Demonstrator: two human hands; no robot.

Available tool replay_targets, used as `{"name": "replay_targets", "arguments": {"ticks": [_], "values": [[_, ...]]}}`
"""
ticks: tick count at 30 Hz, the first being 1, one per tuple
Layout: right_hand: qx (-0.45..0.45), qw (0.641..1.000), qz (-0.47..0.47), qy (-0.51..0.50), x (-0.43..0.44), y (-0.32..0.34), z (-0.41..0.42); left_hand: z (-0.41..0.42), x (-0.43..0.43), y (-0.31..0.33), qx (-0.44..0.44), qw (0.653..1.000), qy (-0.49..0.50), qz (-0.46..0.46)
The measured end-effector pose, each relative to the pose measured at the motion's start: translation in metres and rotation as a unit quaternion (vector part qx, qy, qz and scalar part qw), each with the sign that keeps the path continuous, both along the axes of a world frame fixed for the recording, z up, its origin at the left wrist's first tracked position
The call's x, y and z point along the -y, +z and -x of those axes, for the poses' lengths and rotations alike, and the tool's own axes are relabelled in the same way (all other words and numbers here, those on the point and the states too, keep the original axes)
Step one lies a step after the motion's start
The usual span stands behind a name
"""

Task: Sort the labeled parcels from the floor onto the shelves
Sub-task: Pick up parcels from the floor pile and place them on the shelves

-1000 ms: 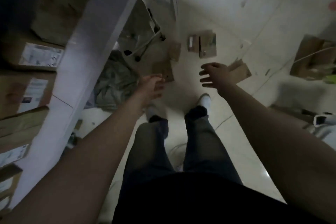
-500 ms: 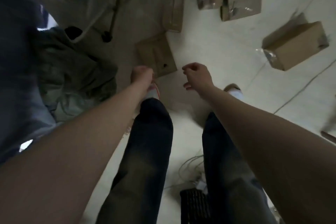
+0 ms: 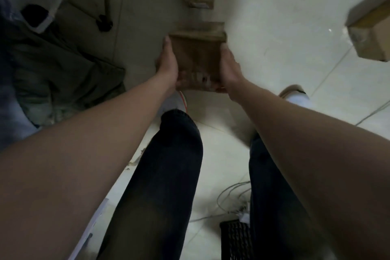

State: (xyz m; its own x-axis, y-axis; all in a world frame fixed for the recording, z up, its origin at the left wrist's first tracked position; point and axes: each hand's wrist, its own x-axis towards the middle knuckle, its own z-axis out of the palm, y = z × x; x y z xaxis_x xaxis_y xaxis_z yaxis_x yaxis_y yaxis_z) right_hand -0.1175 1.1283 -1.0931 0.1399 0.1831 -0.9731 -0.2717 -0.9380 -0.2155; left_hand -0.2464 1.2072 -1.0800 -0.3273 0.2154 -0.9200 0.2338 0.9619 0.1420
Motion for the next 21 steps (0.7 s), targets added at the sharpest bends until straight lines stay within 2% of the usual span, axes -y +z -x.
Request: {"name": "replay_targets", "arguments": {"ticks": [2,4,7,10,13,17,21], "values": [[-0.034,0.993,0.045,-0.109,0.021,0.026,-0.021,-0.015,0.003,0.026,0.032,0.999,0.001,0.018],[-0.052,0.985,0.06,-0.156,0.041,0.052,-0.048,-0.029,0.005,0.056,0.047,0.998,-0.028,0.022],[-0.006,0.991,0.041,-0.125,0.059,0.102,-0.088,-0.056,0.006,0.104,0.046,0.992,-0.116,0.02],[0.083,0.991,-0.003,-0.104,0.061,0.162,-0.117,-0.085,0.003,0.151,0.035,0.982,-0.178,-0.048],[0.132,0.984,-0.061,-0.106,0.053,0.222,-0.142,-0.115,-0.001,0.206,0.067,0.983,-0.141,-0.097],[0.146,0.971,-0.134,-0.137,0.034,0.302,-0.172,-0.145,-0.004,0.294,0.117,0.974,-0.079,-0.177],[0.159,0.953,-0.229,-0.121,0.017,0.401,-0.193,-0.152,0.001,0.396,0.145,0.962,-0.042,-0.226]]}}
